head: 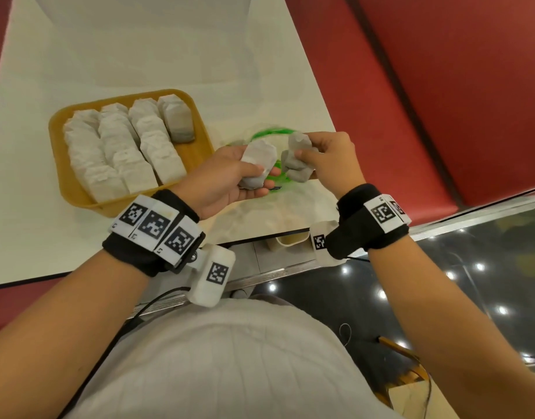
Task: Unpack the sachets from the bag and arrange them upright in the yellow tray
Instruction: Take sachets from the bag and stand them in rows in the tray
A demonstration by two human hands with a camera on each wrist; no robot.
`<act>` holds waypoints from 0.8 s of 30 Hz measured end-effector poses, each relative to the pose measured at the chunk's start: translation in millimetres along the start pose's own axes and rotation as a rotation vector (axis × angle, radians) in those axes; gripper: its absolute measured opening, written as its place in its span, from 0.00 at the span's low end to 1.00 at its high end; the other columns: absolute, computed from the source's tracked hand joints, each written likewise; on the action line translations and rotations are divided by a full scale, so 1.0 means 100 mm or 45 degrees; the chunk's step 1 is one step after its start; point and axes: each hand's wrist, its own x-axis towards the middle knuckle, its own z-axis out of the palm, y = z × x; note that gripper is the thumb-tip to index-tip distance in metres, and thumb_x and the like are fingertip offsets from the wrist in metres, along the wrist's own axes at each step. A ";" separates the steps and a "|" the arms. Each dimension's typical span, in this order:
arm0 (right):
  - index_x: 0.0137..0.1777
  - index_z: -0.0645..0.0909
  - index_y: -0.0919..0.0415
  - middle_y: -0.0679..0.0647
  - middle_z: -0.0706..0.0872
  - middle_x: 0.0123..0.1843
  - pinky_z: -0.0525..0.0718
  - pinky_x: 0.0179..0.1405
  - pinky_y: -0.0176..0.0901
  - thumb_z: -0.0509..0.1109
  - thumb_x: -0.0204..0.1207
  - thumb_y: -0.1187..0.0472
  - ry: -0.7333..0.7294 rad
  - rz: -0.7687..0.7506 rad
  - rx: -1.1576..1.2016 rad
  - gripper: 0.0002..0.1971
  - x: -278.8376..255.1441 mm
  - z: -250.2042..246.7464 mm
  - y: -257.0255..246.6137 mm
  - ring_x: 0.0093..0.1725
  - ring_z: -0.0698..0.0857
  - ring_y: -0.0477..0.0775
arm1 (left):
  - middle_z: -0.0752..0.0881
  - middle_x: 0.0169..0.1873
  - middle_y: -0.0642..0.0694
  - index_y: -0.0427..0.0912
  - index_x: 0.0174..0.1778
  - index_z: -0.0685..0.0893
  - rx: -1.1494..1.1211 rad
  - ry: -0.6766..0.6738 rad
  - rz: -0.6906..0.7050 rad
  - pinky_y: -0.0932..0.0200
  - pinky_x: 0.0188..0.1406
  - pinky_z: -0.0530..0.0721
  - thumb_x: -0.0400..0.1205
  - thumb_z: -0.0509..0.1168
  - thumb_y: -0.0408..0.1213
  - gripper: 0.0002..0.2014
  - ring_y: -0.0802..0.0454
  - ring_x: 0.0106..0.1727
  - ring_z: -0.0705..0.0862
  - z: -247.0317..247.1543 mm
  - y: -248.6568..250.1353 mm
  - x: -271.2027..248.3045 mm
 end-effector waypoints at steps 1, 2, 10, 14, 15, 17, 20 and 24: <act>0.45 0.74 0.90 0.65 0.76 0.33 0.85 0.34 0.54 0.64 0.75 0.78 0.032 0.008 0.005 0.09 0.02 0.03 0.01 0.34 0.80 0.53 | 0.88 0.48 0.42 0.37 0.68 0.76 -0.010 -0.001 -0.001 0.63 0.43 0.88 0.86 0.57 0.25 0.15 0.55 0.38 0.88 0.01 0.00 0.00; 0.45 0.77 0.87 0.66 0.78 0.34 0.89 0.37 0.58 0.66 0.75 0.75 0.070 0.010 0.002 0.10 0.05 0.06 0.04 0.35 0.81 0.55 | 0.88 0.48 0.42 0.37 0.67 0.76 -0.015 -0.002 0.000 0.63 0.43 0.88 0.86 0.57 0.25 0.14 0.55 0.38 0.88 0.01 0.00 0.00; 0.43 0.89 0.64 0.59 0.89 0.45 0.88 0.35 0.47 0.76 0.70 0.62 0.167 0.019 0.104 0.05 0.18 0.26 0.01 0.43 0.89 0.61 | 0.88 0.49 0.40 0.35 0.66 0.76 -0.060 0.031 0.026 0.63 0.41 0.88 0.86 0.57 0.24 0.14 0.53 0.40 0.87 0.02 0.03 -0.01; 0.42 0.90 0.65 0.63 0.89 0.42 0.90 0.37 0.52 0.76 0.68 0.65 0.259 0.052 0.096 0.04 0.18 0.30 0.03 0.42 0.89 0.63 | 0.88 0.50 0.39 0.33 0.67 0.76 -0.094 0.054 0.056 0.63 0.41 0.88 0.86 0.57 0.24 0.14 0.53 0.40 0.87 -0.01 0.02 -0.05; 0.41 0.89 0.66 0.65 0.89 0.42 0.91 0.40 0.58 0.76 0.67 0.65 0.260 0.066 0.089 0.05 0.17 0.29 0.03 0.42 0.89 0.66 | 0.88 0.49 0.40 0.33 0.67 0.76 -0.099 0.062 0.063 0.64 0.41 0.88 0.86 0.57 0.24 0.14 0.53 0.40 0.87 -0.02 0.02 -0.06; 0.38 0.88 0.68 0.69 0.87 0.40 0.90 0.41 0.62 0.75 0.67 0.66 0.227 0.084 0.094 0.04 0.16 0.28 0.02 0.39 0.87 0.64 | 0.87 0.48 0.41 0.33 0.67 0.76 -0.107 0.075 0.073 0.64 0.41 0.88 0.86 0.57 0.25 0.14 0.54 0.40 0.87 -0.03 0.02 -0.08; 0.35 0.87 0.61 0.62 0.87 0.38 0.89 0.44 0.56 0.74 0.68 0.74 0.160 0.127 0.131 0.08 0.19 0.26 -0.02 0.41 0.86 0.60 | 0.87 0.48 0.41 0.34 0.66 0.77 -0.112 0.078 0.084 0.65 0.41 0.88 0.86 0.56 0.25 0.13 0.54 0.40 0.86 -0.05 0.02 -0.10; 0.37 0.86 0.57 0.62 0.86 0.41 0.89 0.49 0.61 0.72 0.65 0.79 0.156 0.161 0.153 0.14 0.21 0.21 -0.04 0.45 0.86 0.62 | 0.87 0.50 0.40 0.33 0.66 0.77 -0.139 0.079 0.101 0.64 0.42 0.89 0.86 0.57 0.25 0.13 0.53 0.41 0.86 -0.07 0.02 -0.12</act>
